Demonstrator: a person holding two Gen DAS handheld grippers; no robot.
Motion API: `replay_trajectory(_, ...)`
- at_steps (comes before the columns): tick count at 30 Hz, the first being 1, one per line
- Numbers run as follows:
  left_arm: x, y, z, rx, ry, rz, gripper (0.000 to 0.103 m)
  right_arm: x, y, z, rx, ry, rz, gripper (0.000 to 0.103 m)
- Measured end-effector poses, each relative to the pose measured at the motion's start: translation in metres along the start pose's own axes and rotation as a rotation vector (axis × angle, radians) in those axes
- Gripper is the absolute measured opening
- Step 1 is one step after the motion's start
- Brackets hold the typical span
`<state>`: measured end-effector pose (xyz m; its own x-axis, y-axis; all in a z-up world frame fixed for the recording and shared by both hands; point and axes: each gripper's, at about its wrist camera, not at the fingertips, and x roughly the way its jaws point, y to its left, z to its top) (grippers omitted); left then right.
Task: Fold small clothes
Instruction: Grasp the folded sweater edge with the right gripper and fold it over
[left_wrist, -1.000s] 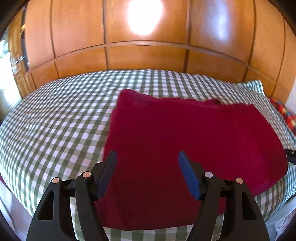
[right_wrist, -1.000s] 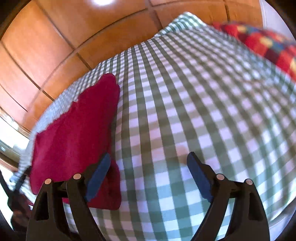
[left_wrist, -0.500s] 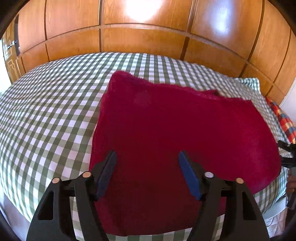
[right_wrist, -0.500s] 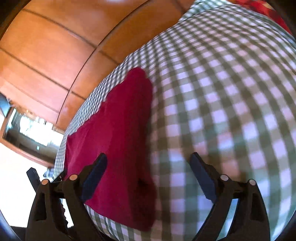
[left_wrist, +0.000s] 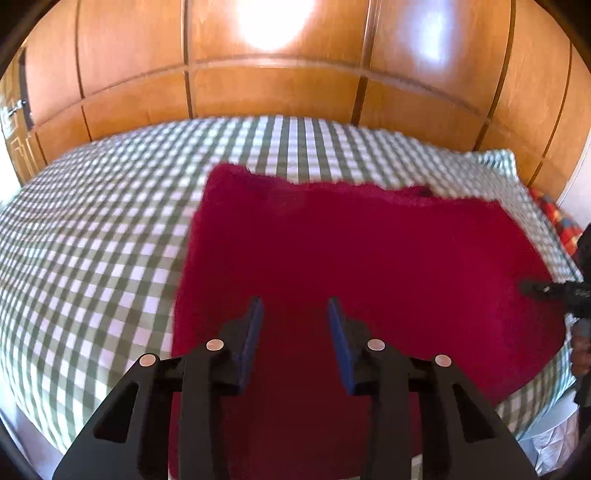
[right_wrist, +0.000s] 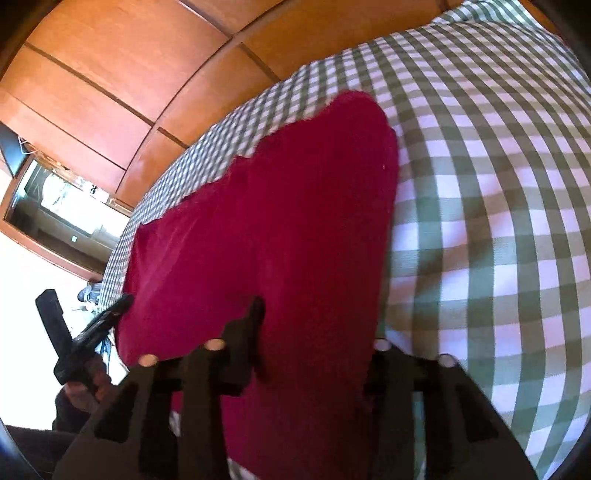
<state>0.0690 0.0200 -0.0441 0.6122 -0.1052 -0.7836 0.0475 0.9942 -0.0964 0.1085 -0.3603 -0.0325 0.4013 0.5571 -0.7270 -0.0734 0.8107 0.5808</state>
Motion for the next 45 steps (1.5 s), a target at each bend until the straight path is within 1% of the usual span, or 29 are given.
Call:
replay_trajectory(2, 0.012, 0.003, -0.001, -0.012, 0.036, 0.014, 0.035, -0.003, 0.012, 0.004, -0.01, -0.01, 0.01, 0.027)
replay_trajectory(5, 0.016, 0.007, -0.001, -0.022, 0.041, -0.004, 0.035, -0.013, 0.05, 0.01, -0.058, -0.034, 0.045, 0.026)
replay_trajectory(6, 0.016, 0.007, -0.001, -0.021, 0.042, -0.01, 0.035, -0.017, 0.069, 0.013, -0.083, -0.041, 0.061, 0.026)
replay_trajectory(9, 0.015, 0.015, -0.001, -0.03, 0.04, -0.059, 0.035, -0.016, 0.114, 0.021, -0.131, -0.042, 0.078, 0.026)
replay_trajectory(11, 0.016, 0.022, -0.001, -0.036, 0.041, -0.093, 0.035, -0.006, 0.15, 0.027, -0.163, -0.033, 0.081, 0.026)
replay_trajectory(14, 0.016, 0.029, -0.002, -0.059, 0.04, -0.14, 0.035, 0.021, 0.198, 0.033, -0.214, 0.007, 0.077, 0.025)
replay_trajectory(17, 0.015, 0.035, -0.003, -0.074, 0.036, -0.18, 0.035, 0.06, 0.242, 0.039, -0.259, 0.056, 0.047, 0.025)
replay_trajectory(20, 0.013, 0.041, -0.005, -0.095, 0.029, -0.223, 0.035, 0.101, 0.279, 0.041, -0.291, 0.112, 0.024, 0.024)
replay_trajectory(23, 0.009, 0.051, -0.008, -0.123, 0.026, -0.283, 0.035, 0.136, 0.303, 0.036, -0.312, 0.168, -0.015, 0.024)
replay_trajectory(25, 0.002, 0.06, -0.01, -0.152, 0.033, -0.322, 0.035, 0.15, 0.307, 0.034, -0.315, 0.201, -0.031, 0.025)
replay_trajectory(26, -0.004, 0.069, -0.011, -0.171, 0.034, -0.346, 0.035, 0.158, 0.309, 0.032, -0.319, 0.225, -0.031, 0.029)
replay_trajectory(27, -0.011, 0.077, -0.013, -0.183, 0.03, -0.353, 0.035, 0.16, 0.308, 0.025, -0.325, 0.243, -0.011, 0.036)
replay_trajectory(28, -0.016, 0.084, -0.014, -0.187, 0.025, -0.349, 0.035, 0.163, 0.312, 0.023, -0.321, 0.251, 0.035, 0.038)
replay_trajectory(29, -0.023, 0.094, -0.015, -0.194, 0.016, -0.336, 0.035, 0.165, 0.316, 0.021, -0.321, 0.257, 0.078, 0.046)
replay_trajectory(30, -0.031, 0.105, -0.018, -0.204, 0.006, -0.323, 0.035, 0.165, 0.319, 0.02, -0.317, 0.263, 0.13, 0.057)
replay_trajectory(31, -0.037, 0.114, -0.02, -0.221, -0.002, -0.304, 0.035, 0.163, 0.322, 0.018, -0.306, 0.262, 0.2, 0.058)
replay_trajectory(33, -0.045, 0.13, -0.025, -0.258, -0.007, -0.277, 0.035, 0.153, 0.326, 0.014, -0.314, 0.226, 0.246, 0.057)
replay_trajectory(36, -0.059, 0.152, -0.032, -0.323, -0.029, -0.285, 0.035, 0.127, 0.314, 0.008, -0.303, 0.164, 0.264, 0.058)
replay_trajectory(37, -0.064, 0.157, -0.034, -0.346, -0.036, -0.295, 0.035, 0.112, 0.298, 0.006, -0.305, 0.139, 0.263, 0.058)
replay_trajectory(39, -0.079, 0.163, -0.035, -0.383, -0.065, -0.351, 0.035, 0.087, 0.271, 0.0, -0.322, 0.076, 0.196, 0.061)
replay_trajectory(40, -0.083, 0.163, -0.032, -0.386, -0.076, -0.373, 0.035, 0.078, 0.26, -0.005, -0.332, 0.05, 0.153, 0.062)
replay_trajectory(41, -0.091, 0.158, -0.029, -0.378, -0.092, -0.405, 0.038, 0.067, 0.246, -0.013, -0.347, 0.024, 0.097, 0.063)
replay_trajectory(42, -0.097, 0.152, -0.025, -0.367, -0.103, -0.434, 0.042, 0.058, 0.232, -0.022, -0.365, 0.007, 0.042, 0.064)
replay_trajectory(43, -0.099, 0.147, -0.021, -0.359, -0.11, -0.459, 0.053, 0.052, 0.222, -0.028, -0.379, -0.001, 0.006, 0.065)
replay_trajectory(44, -0.104, 0.137, -0.02, -0.346, -0.12, -0.501, 0.062, 0.044, 0.21, -0.038, -0.398, -0.008, -0.048, 0.067)
replay_trajectory(45, -0.107, 0.127, -0.019, -0.329, -0.123, -0.531, 0.065, 0.043, 0.201, -0.049, -0.419, -0.008, -0.098, 0.069)
